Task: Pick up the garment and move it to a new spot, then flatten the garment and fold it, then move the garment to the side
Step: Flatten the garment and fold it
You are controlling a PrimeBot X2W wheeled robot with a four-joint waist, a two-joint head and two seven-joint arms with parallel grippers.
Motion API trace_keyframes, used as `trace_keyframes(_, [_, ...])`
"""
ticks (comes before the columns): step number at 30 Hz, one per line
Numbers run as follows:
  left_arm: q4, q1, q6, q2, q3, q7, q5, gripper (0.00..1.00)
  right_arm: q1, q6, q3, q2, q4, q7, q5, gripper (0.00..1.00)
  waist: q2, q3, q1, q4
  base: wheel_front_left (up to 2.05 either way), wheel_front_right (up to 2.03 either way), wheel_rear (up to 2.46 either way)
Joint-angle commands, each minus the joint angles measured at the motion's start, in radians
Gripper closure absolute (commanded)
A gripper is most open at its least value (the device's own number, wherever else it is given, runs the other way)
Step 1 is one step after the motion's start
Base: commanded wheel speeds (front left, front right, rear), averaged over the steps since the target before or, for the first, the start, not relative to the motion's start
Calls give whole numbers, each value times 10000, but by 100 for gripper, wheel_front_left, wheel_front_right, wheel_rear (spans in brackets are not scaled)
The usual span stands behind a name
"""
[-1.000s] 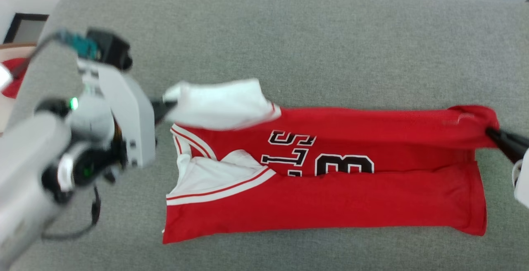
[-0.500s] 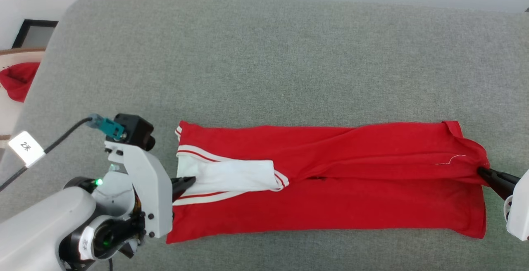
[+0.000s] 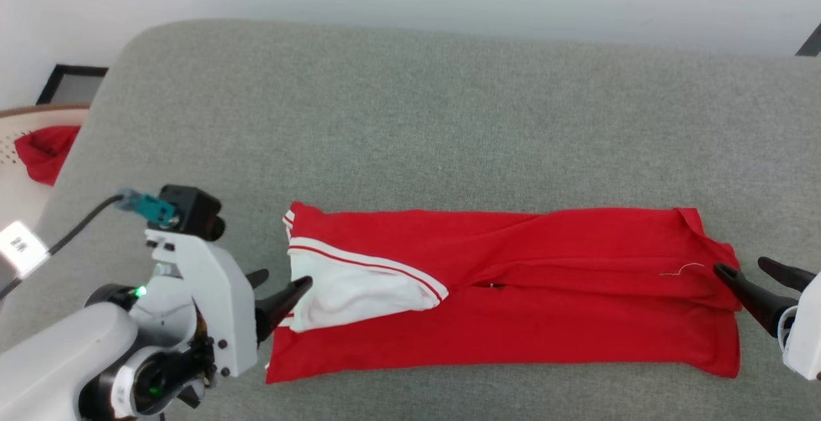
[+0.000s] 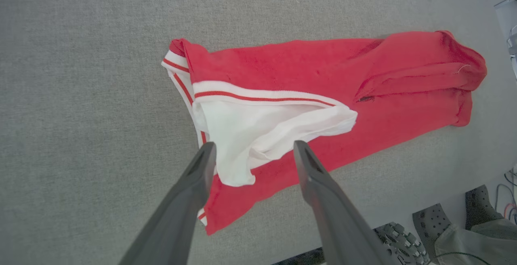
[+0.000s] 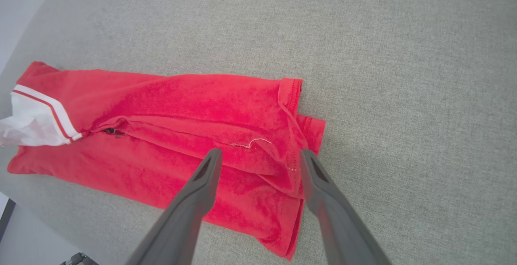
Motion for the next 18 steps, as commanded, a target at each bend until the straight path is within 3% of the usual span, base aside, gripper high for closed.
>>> trace_keyframes(1, [-50,204,71,81,87,-216,5,0,217,-7,-87,94,-72,-77,17,0,0,-228,0,1,0,0,0])
trace_keyframes(8, [-14,917,-248,38,389,-2120,533,0,693,-7,-477,541,-248,-799,-217,0,0,-753,0,12,0,0,0])
trace_keyframes(18, [1021,2428,-871,-622,901,-5596,983,0,1478,-7,-908,1130,349,-1818,-473,0,0,-1427,0,91,0,0,0])
